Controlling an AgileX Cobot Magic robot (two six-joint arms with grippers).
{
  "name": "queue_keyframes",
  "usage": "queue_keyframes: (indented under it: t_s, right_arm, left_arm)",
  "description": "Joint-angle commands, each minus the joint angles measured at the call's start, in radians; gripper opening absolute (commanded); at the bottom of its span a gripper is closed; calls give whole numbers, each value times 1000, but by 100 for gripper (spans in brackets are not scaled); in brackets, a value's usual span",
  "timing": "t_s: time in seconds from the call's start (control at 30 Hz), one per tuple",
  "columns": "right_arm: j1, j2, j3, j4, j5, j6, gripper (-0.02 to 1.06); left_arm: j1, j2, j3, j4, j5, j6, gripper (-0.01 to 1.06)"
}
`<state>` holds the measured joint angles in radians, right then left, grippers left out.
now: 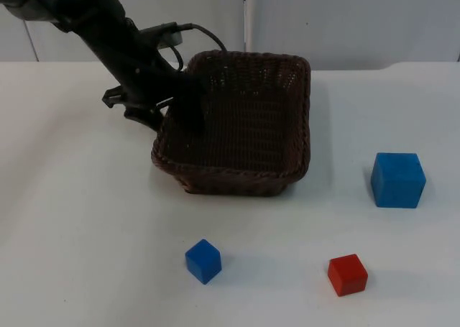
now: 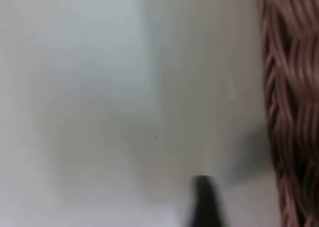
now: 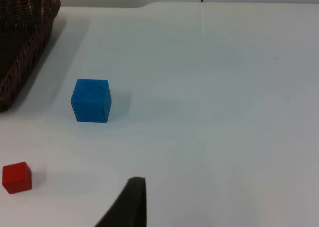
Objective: Pick up the basket with the left hand and place the largest block into the basket with the right hand.
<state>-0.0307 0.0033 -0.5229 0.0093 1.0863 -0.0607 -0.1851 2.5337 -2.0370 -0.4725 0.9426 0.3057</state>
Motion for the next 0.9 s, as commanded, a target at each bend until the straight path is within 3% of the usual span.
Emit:
queue_keyframes:
  t_s: [0.0, 0.07, 0.1, 0.13, 0.2, 0.5, 0.87]
  right_arm:
    - [-6, -3, 6, -3, -8, -1, 105]
    - [-6, -3, 6, -3, -8, -1, 105]
    - [-6, -3, 6, -3, -8, -1, 105]
    - [-6, -3, 6, -3, -8, -1, 105]
    - [-6, -3, 6, -3, -8, -1, 105]
    - [-6, -3, 6, -3, -8, -1, 105]
    - [-6, -3, 6, -3, -8, -1, 105]
  left_arm:
    - [-3, -22, -7, -16, 8, -1, 42]
    - [-3, -22, -7, -16, 18, 3, 21]
    - [-3, -22, -7, -16, 18, 3, 21]
    - [-3, -22, -7, -17, 23, 3, 7]
    - [-3, -33, -7, -25, 36, -2, 0]
    - [-3, -175, -7, -25, 65, -72, 0]
    - [38, -349, 9, -67, 165, -81, 0]
